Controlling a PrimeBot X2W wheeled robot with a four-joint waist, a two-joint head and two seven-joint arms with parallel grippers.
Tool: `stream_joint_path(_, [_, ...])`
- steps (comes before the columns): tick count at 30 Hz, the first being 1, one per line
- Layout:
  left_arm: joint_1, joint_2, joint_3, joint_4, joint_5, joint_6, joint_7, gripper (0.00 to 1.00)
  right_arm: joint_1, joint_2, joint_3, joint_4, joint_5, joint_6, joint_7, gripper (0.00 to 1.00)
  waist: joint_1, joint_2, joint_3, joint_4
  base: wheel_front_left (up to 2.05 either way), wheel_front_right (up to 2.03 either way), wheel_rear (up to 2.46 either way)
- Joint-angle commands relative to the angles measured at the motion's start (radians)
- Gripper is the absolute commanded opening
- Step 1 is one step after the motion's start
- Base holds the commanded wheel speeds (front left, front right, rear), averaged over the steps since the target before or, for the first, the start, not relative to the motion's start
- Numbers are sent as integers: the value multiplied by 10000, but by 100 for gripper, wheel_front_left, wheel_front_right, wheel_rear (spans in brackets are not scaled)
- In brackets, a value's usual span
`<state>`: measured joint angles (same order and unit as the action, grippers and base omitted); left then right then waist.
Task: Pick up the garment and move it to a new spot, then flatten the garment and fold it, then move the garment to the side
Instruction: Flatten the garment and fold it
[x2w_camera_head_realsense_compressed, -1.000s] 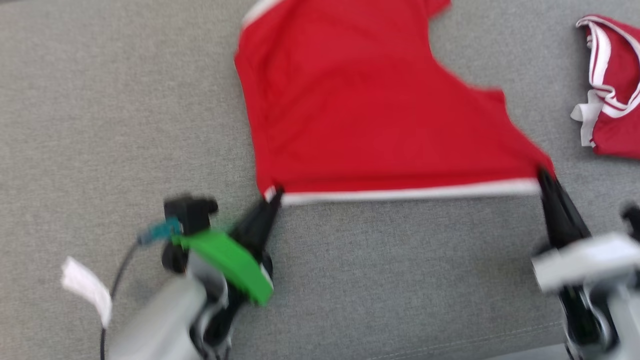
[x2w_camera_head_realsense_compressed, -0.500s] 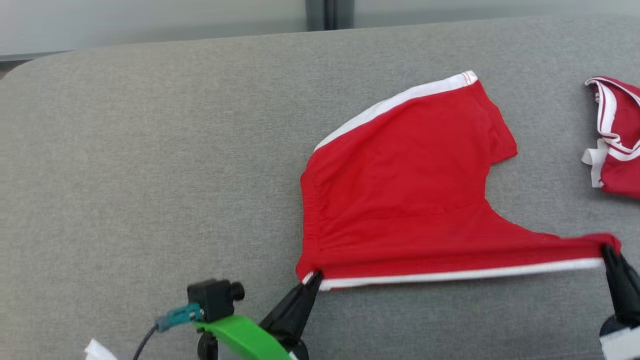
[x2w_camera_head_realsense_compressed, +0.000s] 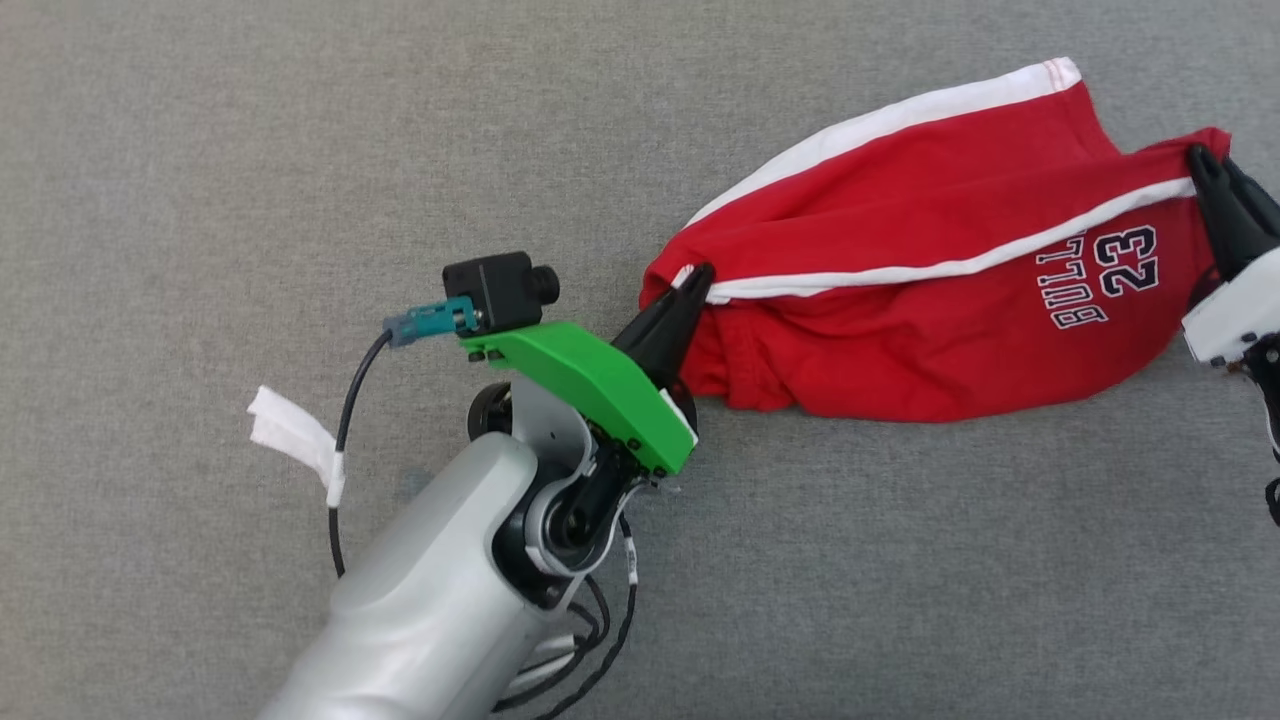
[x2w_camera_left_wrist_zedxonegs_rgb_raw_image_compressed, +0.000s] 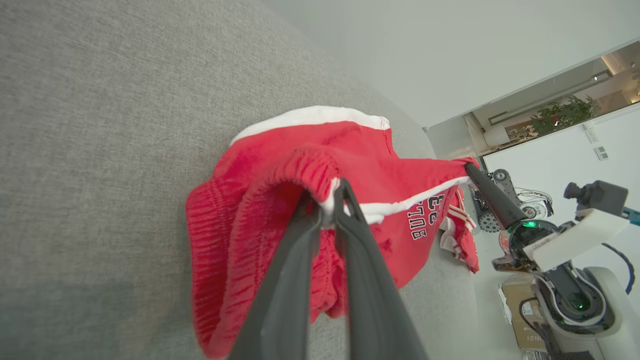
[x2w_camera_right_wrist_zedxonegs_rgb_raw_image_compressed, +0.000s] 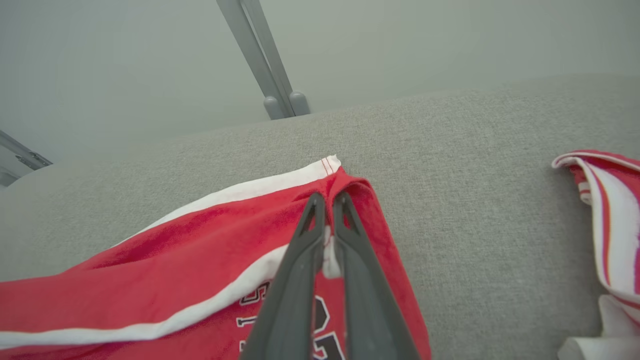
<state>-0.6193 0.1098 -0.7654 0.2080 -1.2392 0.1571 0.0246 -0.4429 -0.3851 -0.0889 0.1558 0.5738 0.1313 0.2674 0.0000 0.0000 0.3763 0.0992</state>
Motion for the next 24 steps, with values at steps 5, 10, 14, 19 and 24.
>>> stream_joint_path(5, [-1200, -396, -23, 1442, -68, -308, -31, 0, -1424, -212, 726, 1361, -310, -13, -217, 0, 0, 0, 653, 641, 0, 0, 0])
stream_joint_path(10, [-1670, -533, 17, 2487, -394, -439, -204, 0, -2222, -265, 1146, 2594, -460, -13, -530, 0, 0, 0, 599, 633, 0, 0, 0])
stream_joint_path(14, [-1842, -564, 14, 3009, -576, -604, -541, 0, -2701, -211, 1243, 3388, -373, -13, -883, 0, 0, 0, 602, 602, 0, 0, 0])
stream_joint_path(19, [-2024, -576, -312, 3202, -856, -789, -727, 13, -3015, -385, 1663, 3967, -272, -13, -1163, 0, 0, 0, 619, 672, 0, 0, 0])
stream_joint_path(24, [-2209, -576, -667, 3359, -1181, -772, -953, 9, -3368, -510, 1931, 4439, 71, -13, -1530, 0, 0, 0, 543, 722, 0, 0, 0])
